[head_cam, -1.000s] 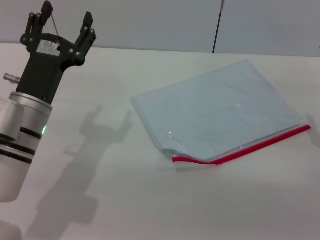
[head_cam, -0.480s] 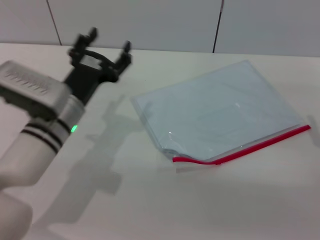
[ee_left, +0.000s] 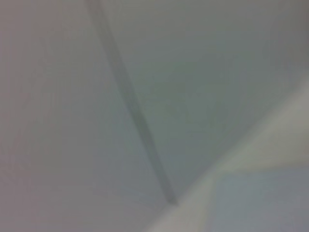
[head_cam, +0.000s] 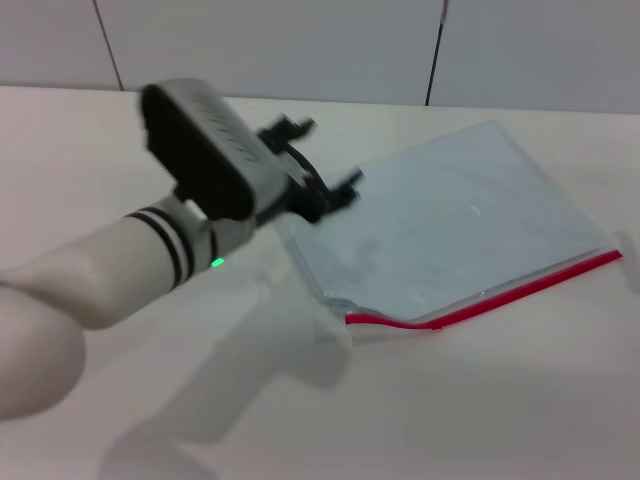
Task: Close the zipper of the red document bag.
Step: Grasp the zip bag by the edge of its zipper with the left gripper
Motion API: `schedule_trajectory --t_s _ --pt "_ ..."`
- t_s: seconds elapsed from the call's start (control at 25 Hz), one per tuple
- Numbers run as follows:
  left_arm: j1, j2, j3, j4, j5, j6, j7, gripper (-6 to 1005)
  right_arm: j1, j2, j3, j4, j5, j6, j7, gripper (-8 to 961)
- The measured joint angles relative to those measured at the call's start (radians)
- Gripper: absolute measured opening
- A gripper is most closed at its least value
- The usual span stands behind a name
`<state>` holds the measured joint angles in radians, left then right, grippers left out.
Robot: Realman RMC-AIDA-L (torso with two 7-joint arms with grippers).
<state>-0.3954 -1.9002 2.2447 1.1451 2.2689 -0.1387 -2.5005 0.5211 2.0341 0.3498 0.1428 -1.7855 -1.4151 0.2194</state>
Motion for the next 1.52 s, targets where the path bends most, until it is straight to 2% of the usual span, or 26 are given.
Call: schedule_trajectory --t_s 0.16,0.4,0.56,0.68,0.84,1.12,1.52 --pt "0.021 -0.013 -0.081 0.158 0.003 0.363 0.119 831 0.000 0.000 0.000 0.000 0.003 0.000 0.003 736" --pt "0.026 -0.016 -0.162 0.326 0.036 0.739 0.116 832 0.000 0.000 0.000 0.000 0.002 0.000 0.004 738" --pt "0.025 -0.039 -0.198 0.407 0.125 0.925 0.075 832 0.001 0.000 0.000 0.000 0.002 0.001 0.004 738" --pt "0.015 -0.065 -0.220 0.445 0.192 1.057 0.050 832 0.002 0.000 0.000 0.000 0.002 0.001 0.005 738" --pt "0.005 -0.092 -0.228 0.455 0.242 1.135 0.047 832 0.004 0.000 0.000 0.000 0.001 0.001 0.005 738" --pt "-0.017 -0.119 -0.226 0.407 0.290 1.145 0.075 831 0.007 0.000 0.000 0.000 0.000 0.001 0.005 738" --pt "-0.038 -0.127 -0.219 0.292 0.277 1.021 0.165 831 0.008 0.000 0.000 0.000 0.000 0.001 0.005 737"
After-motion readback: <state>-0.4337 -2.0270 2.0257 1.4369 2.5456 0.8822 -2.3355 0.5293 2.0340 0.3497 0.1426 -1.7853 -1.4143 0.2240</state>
